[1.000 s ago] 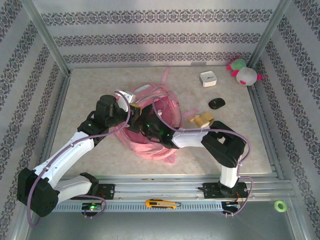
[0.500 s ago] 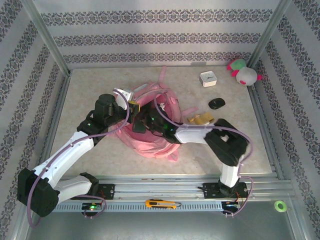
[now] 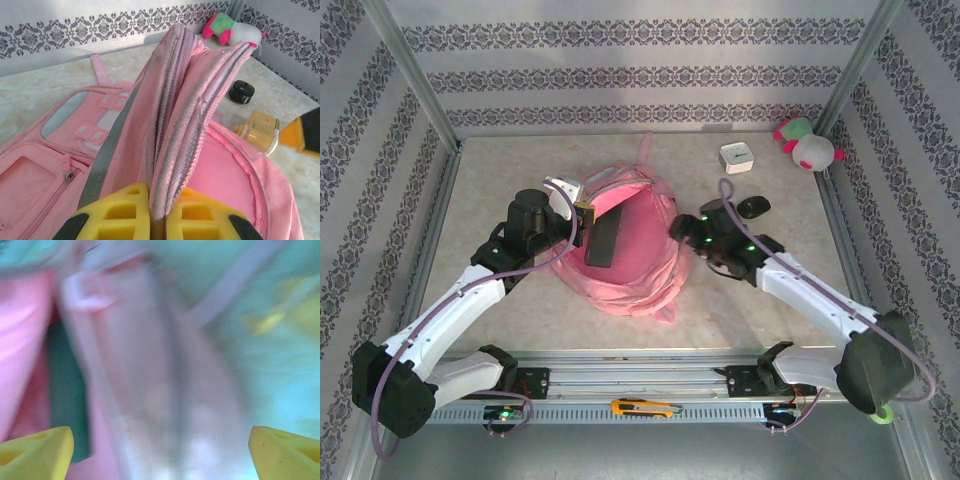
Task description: Pack books, pencil case, and school supplies into a backpack
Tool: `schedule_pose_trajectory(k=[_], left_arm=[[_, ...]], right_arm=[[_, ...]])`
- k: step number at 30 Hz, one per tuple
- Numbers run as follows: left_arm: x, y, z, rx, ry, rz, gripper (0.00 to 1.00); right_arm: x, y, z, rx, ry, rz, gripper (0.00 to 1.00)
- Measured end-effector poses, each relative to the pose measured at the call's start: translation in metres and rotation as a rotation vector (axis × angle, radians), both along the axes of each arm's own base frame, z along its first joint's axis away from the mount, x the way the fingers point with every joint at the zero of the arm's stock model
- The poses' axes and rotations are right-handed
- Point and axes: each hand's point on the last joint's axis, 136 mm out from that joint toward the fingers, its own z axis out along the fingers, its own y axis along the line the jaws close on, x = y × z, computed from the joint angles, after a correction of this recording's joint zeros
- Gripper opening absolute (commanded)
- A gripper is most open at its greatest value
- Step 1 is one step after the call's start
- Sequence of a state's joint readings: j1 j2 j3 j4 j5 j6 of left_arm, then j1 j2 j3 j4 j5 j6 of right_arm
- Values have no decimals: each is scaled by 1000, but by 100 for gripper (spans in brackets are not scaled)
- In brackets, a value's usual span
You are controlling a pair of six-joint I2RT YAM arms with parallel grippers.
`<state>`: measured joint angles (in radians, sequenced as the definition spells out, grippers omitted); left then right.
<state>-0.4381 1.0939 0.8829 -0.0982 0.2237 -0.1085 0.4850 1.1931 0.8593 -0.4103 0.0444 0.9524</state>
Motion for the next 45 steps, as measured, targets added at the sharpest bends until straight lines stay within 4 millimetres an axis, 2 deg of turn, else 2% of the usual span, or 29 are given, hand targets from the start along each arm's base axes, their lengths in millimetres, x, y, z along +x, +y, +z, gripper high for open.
schedule_pose_trajectory(k=[3, 4, 6, 9, 17, 22, 26, 31, 34, 38, 42, 45], left_arm=[[0, 0, 0, 0, 0, 0, 0], [0, 0, 0, 0, 0, -1, 0], [0, 0, 0, 0, 0, -1, 0], [0, 0, 0, 0, 0, 0, 0], [0, 0, 0, 0, 1, -1, 0], [0, 0, 0, 2, 0, -1, 0], [0, 0, -1, 4, -1, -2, 0], [0, 0, -1, 7, -1, -3, 0], [1, -1, -2, 9, 0, -4, 0], [1, -1, -3, 10, 1, -6, 0], [2, -2, -2, 9, 3, -8, 0], [2, -2, -1, 9, 1, -8, 0]], right_arm=[[-3, -59, -16, -82, 51, -124, 97], [-5, -72, -23, -98, 70, -151, 98], [-11, -93, -41, -125, 122, -189, 98], [-11, -108, -58, -141, 172, -204, 98], [19, -95, -83, -71, 190, -115, 98], [50, -87, -95, -49, 203, -61, 97], [78, -82, -87, -65, 160, -4, 97], [102, -83, -62, -131, 103, 55, 98], [98, -89, -56, -197, 110, 84, 98], [79, -92, -62, -285, 165, 164, 98], [65, -83, -72, -373, 201, 326, 98], [66, -79, -83, -421, 238, 414, 98]])
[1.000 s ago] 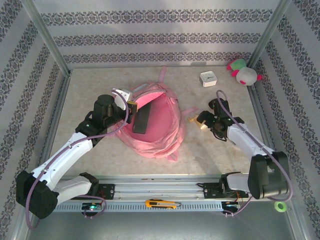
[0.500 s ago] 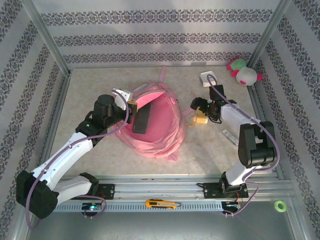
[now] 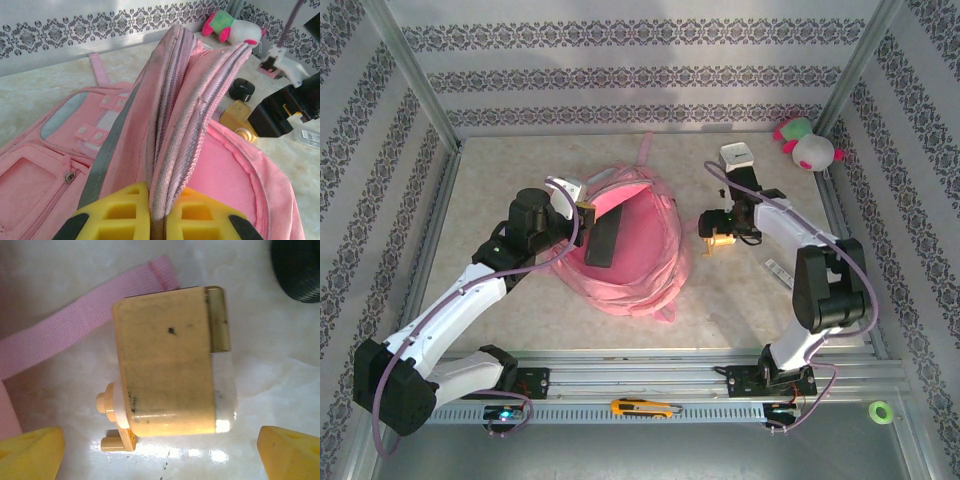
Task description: Pack books, pencil case, and school supplies into a backpack
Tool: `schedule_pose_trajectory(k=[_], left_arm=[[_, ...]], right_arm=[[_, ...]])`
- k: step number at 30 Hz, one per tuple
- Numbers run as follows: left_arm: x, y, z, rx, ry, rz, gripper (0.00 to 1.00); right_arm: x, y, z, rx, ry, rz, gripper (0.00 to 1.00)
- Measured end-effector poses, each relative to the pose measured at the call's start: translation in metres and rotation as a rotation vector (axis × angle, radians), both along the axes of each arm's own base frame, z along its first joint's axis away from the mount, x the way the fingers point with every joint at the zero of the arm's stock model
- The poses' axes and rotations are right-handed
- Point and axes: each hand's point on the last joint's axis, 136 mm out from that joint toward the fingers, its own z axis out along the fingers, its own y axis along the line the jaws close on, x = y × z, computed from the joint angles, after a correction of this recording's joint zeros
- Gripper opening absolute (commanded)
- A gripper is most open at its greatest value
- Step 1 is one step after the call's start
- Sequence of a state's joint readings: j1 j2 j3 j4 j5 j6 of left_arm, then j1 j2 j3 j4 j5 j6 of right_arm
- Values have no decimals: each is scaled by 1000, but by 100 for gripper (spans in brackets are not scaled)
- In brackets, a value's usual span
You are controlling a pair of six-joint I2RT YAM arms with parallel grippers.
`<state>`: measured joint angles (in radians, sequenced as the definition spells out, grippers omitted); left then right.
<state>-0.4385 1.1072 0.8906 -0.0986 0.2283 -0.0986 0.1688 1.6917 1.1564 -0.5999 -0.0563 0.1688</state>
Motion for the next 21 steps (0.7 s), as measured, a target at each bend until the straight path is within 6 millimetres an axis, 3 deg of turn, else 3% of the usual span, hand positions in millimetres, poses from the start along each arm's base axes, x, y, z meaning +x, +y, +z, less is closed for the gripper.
schedule_pose_trajectory(k=[15, 21], left_arm=[[0, 0, 0, 1, 0, 1, 0], [0, 0, 0, 1, 0, 0, 0]], right_arm=[[28, -2, -33, -70, 114, 77, 98], [29, -2, -44, -55, 165, 75, 80]])
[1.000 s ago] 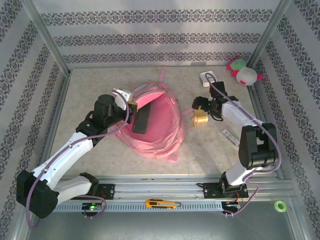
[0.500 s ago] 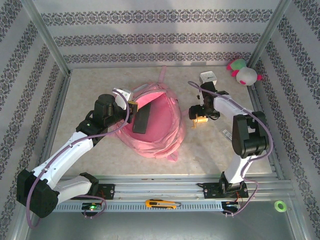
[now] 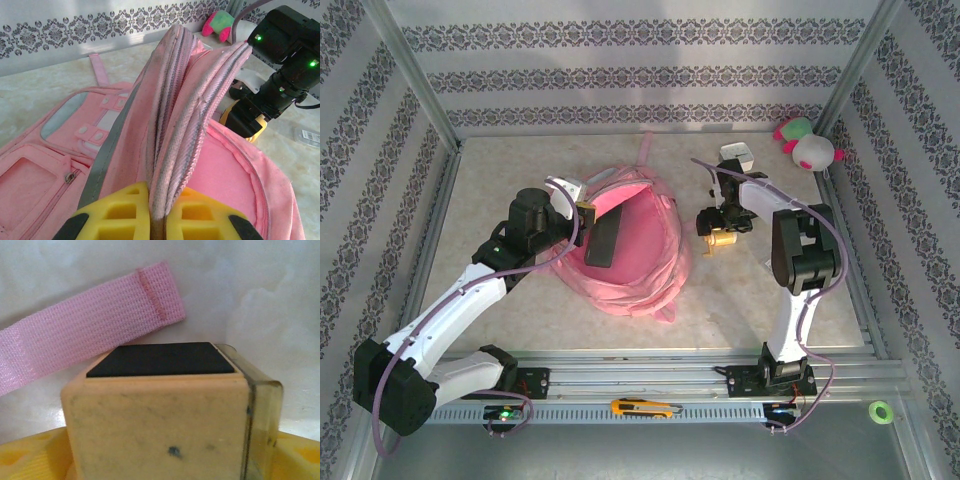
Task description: Pack books, pencil case, and school supplies into a backpack
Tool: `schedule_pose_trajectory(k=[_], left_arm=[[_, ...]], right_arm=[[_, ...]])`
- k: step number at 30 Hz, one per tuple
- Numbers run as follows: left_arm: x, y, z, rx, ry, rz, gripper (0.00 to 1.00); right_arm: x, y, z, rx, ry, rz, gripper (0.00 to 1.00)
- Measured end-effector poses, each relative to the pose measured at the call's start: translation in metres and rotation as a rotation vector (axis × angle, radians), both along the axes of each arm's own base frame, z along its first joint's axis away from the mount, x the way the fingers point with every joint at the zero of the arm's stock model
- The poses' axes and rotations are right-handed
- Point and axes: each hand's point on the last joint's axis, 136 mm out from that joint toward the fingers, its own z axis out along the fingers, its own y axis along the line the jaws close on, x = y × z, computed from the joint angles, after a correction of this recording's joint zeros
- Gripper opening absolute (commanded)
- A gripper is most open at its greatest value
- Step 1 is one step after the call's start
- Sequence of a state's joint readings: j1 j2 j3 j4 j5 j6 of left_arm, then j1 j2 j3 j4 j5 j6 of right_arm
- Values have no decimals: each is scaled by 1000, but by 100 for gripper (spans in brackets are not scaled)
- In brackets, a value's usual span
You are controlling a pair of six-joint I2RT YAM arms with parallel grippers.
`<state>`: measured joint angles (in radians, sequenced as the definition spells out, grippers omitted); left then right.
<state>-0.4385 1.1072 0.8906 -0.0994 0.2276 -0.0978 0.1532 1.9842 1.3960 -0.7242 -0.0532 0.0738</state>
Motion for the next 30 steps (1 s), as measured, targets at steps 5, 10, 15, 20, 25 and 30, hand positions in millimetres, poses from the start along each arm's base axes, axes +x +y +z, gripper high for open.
schedule_pose_trajectory(k=[5, 10, 15, 20, 25, 30], left_arm=[[0, 0, 0, 0, 0, 1, 0], [0, 0, 0, 0, 0, 0, 0], [0, 0, 0, -1, 0, 1, 0], [0, -1, 0, -9, 4, 0, 0], [-1, -1, 0, -17, 9, 0, 0], [-1, -1, 1, -20, 11, 0, 0]], right_arm=[[4, 0, 1, 1, 1, -3, 67], [2, 0, 2, 2, 7, -13, 60], [-11, 1, 10, 27, 7, -52, 57], [-27, 12, 47, 96, -60, -108, 56], [-44, 39, 82, 217, -127, -138, 55], [-64, 74, 110, 328, -162, -132, 55]])
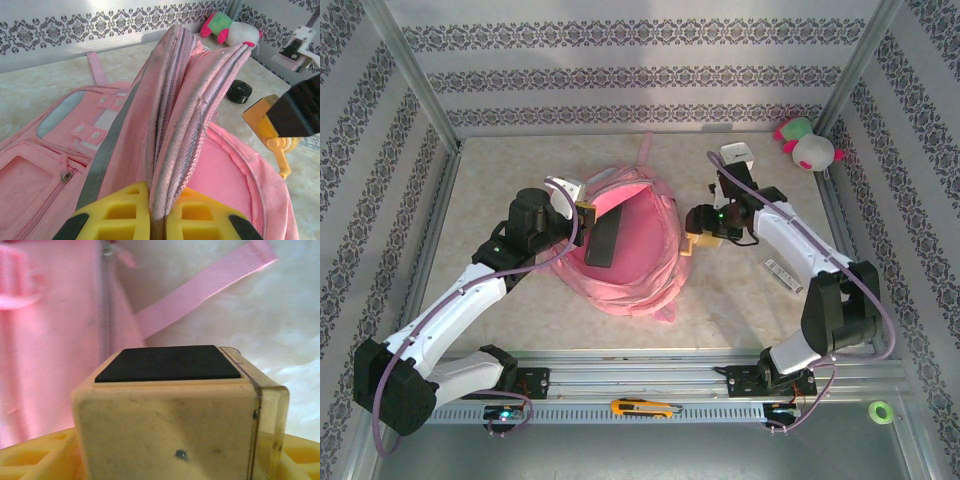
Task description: Pack books, pencil case, and school supplies into a backpack
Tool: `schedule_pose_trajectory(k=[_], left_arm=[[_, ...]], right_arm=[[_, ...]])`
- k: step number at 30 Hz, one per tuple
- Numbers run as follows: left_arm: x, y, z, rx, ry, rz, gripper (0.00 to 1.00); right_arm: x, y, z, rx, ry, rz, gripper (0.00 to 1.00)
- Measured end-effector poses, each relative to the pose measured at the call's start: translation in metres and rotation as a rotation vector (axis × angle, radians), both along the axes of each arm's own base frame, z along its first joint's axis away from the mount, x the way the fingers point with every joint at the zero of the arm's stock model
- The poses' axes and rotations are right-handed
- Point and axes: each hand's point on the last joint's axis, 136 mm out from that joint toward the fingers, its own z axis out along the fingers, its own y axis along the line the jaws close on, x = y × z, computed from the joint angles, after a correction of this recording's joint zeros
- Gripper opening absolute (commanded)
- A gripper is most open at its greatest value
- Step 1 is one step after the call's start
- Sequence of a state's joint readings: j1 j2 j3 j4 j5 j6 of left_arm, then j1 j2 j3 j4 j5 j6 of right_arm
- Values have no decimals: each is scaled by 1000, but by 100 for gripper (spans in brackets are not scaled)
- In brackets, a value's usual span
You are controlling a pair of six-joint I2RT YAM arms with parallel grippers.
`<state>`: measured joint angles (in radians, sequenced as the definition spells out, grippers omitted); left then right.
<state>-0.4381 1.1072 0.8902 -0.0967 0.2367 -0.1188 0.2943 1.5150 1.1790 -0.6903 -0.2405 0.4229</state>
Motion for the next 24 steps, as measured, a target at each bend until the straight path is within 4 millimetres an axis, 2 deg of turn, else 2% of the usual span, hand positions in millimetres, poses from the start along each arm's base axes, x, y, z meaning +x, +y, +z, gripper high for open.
schedule_pose_trajectory(k=[3, 7, 11, 14, 18, 19, 21, 24], left_arm=[[0, 0, 1, -5, 0, -1, 0], [0, -1, 1, -16, 3, 3, 0], [0, -1, 1, -21, 6, 2, 0], [1, -3, 1, -28, 9, -5, 0], [1, -5, 1, -41, 16, -9, 0], [1, -5, 1, -43, 17, -8, 0], [1, -5, 1, -44, 18, -8, 0], [1, -5, 1, -43, 18, -8, 0]], right_arm=[[-12, 24, 18, 61, -32, 23, 55], [-30, 67, 38, 161, -67, 78, 55], [-50, 103, 40, 234, -63, 117, 59], [-60, 122, 37, 276, -48, 117, 60], [-54, 142, 32, 318, -41, 92, 65], [-49, 145, 27, 318, -36, 78, 69], [-38, 148, 14, 306, -21, 47, 85], [-24, 149, 1, 297, -5, 6, 93]])
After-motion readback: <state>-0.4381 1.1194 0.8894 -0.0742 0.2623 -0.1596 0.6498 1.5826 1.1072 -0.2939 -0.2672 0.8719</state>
